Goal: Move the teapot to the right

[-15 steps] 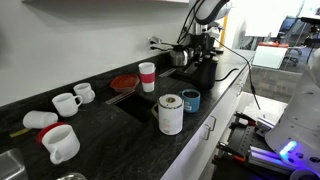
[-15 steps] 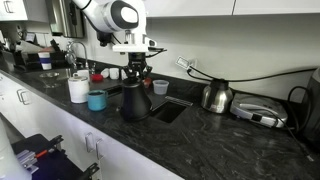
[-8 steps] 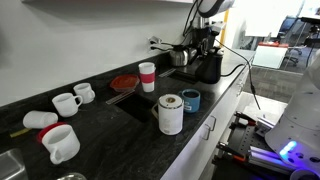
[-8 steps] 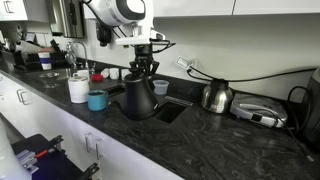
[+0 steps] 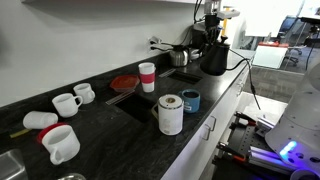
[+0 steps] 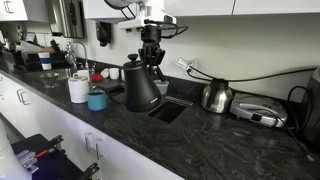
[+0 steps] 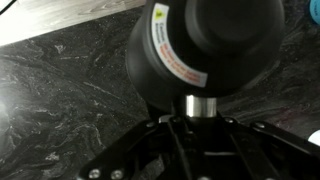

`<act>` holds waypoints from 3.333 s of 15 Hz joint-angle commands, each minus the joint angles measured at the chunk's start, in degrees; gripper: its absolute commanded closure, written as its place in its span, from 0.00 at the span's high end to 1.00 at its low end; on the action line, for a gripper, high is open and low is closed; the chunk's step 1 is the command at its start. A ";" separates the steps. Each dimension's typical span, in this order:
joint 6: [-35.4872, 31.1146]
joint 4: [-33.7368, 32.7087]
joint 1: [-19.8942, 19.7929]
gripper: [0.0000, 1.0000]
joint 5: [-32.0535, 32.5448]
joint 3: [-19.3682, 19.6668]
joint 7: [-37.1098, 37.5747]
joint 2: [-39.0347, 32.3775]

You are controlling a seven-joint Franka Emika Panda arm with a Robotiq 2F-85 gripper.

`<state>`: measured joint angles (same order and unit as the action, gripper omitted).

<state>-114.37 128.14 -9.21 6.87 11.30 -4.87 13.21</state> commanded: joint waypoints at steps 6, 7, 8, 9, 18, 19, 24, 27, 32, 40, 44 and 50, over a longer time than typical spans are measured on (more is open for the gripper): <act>0.40 -1.07 -0.82 0.06 -0.76 -0.07 2.38 -1.55; 1.14 -1.95 -1.47 0.06 -1.60 0.57 4.20 -2.80; 1.00 -2.74 -2.49 0.06 -1.86 1.42 6.92 -4.15; 0.75 -3.38 -3.33 0.06 -2.07 2.35 8.32 -5.53; -0.43 -9.88 -9.29 0.26 -6.57 8.79 14.96 -13.83; -0.38 -10.29 -9.38 0.26 -6.82 8.85 15.69 -14.18; -0.27 -10.38 -9.22 0.26 -6.97 8.65 16.91 -14.27; 1.86 -13.47 -10.10 0.06 -10.69 9.46 19.31 -17.93; 4.14 -20.93 -13.81 0.06 -21.31 11.76 23.99 -25.98; 2.76 -29.95 -19.09 0.06 -30.23 12.76 32.50 -35.42; 2.63 -31.28 -19.79 0.06 -30.50 12.85 36.00 -37.73; 5.06 -34.14 -20.88 0.64 -30.22 12.45 36.80 -37.80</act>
<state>-113.20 96.67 -28.74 -22.05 24.49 32.39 -24.50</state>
